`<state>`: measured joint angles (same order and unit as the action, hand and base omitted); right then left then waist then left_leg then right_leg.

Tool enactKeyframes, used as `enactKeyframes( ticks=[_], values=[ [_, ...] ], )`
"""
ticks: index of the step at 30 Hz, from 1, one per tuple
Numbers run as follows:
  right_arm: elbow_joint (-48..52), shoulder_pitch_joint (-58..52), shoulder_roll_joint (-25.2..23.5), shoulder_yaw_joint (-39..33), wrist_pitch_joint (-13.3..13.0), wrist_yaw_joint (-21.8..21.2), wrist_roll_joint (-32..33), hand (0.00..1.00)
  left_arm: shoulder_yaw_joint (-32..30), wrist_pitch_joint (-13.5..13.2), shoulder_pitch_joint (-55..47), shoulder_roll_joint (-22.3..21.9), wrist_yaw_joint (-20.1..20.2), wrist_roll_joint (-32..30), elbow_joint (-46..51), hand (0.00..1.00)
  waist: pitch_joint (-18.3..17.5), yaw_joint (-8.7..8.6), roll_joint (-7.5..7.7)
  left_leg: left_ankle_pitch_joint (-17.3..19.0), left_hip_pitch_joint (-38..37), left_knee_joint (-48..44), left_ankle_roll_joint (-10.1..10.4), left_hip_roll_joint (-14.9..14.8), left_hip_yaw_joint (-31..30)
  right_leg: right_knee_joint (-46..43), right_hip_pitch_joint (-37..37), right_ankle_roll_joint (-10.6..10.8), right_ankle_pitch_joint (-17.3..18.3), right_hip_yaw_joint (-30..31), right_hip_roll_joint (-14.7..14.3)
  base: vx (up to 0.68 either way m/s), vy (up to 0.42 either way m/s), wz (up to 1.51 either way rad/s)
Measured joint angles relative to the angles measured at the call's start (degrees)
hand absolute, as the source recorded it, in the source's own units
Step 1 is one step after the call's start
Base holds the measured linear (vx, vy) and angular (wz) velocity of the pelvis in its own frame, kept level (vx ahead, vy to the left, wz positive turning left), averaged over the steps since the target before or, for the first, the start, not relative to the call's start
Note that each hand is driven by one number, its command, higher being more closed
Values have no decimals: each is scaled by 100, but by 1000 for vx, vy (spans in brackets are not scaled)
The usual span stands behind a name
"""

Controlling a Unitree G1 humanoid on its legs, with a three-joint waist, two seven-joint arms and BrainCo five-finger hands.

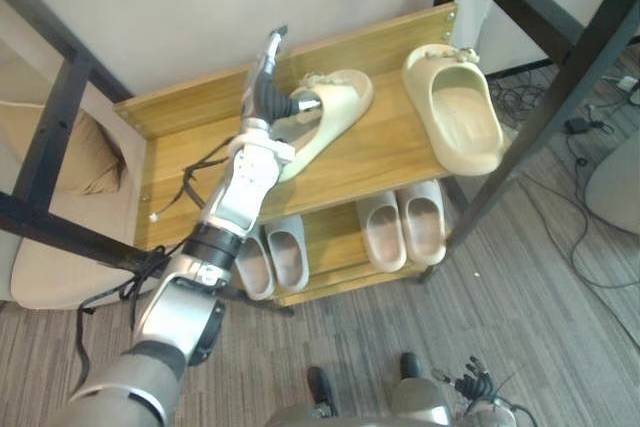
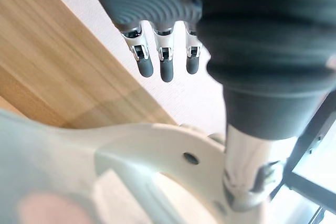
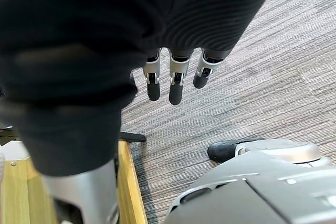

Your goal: Organize the slippers on the shoe rack

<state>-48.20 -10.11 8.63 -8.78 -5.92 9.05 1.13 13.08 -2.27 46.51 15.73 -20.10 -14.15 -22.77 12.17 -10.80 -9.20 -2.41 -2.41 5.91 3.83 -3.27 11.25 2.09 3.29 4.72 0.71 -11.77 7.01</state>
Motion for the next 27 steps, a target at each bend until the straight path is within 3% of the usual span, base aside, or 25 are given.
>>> enactKeyframes(
  ticks=[9,17,19,27],
  values=[
    [0,16,7,49,46,-4,-6,0,-232,-223,-548,-27,3,380,687,0,6,123,53,-9,-33,1,6,-3,-80,31,80,0,0,-62,-8,-6,-3,3],
    [-1,17,0,61,126,-18,-111,0,-480,-372,-1240,-27,121,1751,890,0,-48,199,180,-24,-25,1,4,9,-158,93,172,1,0,-196,-3,-4,-5,7],
    [-1,19,17,77,139,-58,-114,0,-496,-396,-1406,-24,204,2152,1015,0,-61,296,205,-26,-24,1,8,5,-186,126,188,1,-1,-216,-12,-14,-14,7],
    [-2,59,39,109,151,-128,-116,0,-540,-478,-1813,-24,436,2717,1094,0,-75,375,232,-28,2,1,11,11,-254,181,241,1,-1,-305,-18,3,-9,5]
  ],
)
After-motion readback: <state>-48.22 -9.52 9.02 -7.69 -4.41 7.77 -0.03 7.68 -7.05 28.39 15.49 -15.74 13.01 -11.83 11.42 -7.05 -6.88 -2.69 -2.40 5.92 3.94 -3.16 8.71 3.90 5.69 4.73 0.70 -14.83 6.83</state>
